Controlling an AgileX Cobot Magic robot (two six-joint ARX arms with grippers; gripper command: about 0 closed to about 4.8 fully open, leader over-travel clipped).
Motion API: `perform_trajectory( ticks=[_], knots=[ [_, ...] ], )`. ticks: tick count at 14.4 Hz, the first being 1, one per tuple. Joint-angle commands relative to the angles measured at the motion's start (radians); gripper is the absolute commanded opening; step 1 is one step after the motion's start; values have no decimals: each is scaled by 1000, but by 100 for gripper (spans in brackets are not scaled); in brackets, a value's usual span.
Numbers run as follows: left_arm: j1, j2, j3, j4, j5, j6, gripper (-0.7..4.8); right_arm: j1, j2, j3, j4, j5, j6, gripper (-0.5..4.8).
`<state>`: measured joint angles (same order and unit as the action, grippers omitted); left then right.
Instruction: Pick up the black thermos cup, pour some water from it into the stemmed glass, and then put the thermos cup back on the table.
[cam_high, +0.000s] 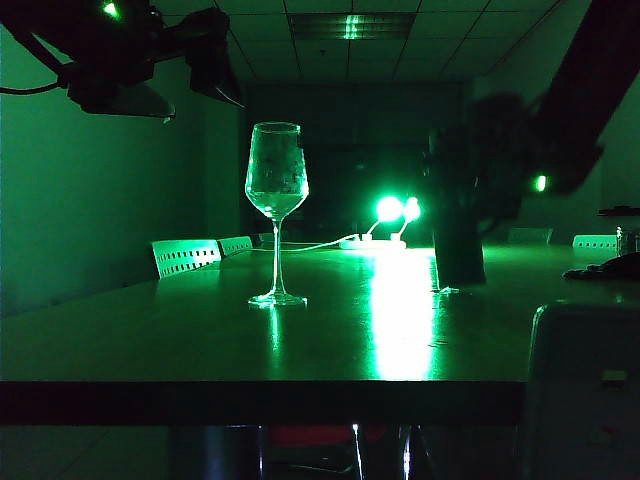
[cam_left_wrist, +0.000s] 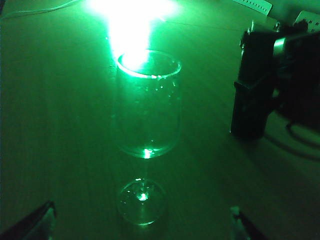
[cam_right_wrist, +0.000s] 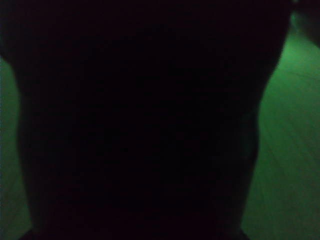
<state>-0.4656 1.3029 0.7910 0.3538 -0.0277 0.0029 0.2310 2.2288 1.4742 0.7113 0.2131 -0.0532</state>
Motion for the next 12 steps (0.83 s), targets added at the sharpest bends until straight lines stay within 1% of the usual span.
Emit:
perform_trajectory(
  ticks=[1, 2, 4, 7, 9, 10, 12],
  knots=[
    [0, -12, 4, 9, -14, 2, 479, 11, -120, 14, 98, -61, -4, 125],
    [0, -14, 4, 14, -35, 16, 479, 13, -162, 14, 72, -62, -16, 125],
    [18, -14, 4, 21, -43, 24, 479, 23, -243, 14, -20, -64, -90, 125],
    [59, -16, 8, 21, -51, 24, 479, 41, -360, 14, -195, -162, -146, 125],
    [91, -16, 41, -21, -51, 24, 479, 61, -409, 15, -275, -187, -234, 125],
    [93, -15, 82, -55, -47, 28, 479, 72, -425, 15, -311, -193, -271, 125],
    [93, -13, 113, -63, -47, 83, 479, 95, -425, 15, -319, -207, -294, 125]
  ],
)
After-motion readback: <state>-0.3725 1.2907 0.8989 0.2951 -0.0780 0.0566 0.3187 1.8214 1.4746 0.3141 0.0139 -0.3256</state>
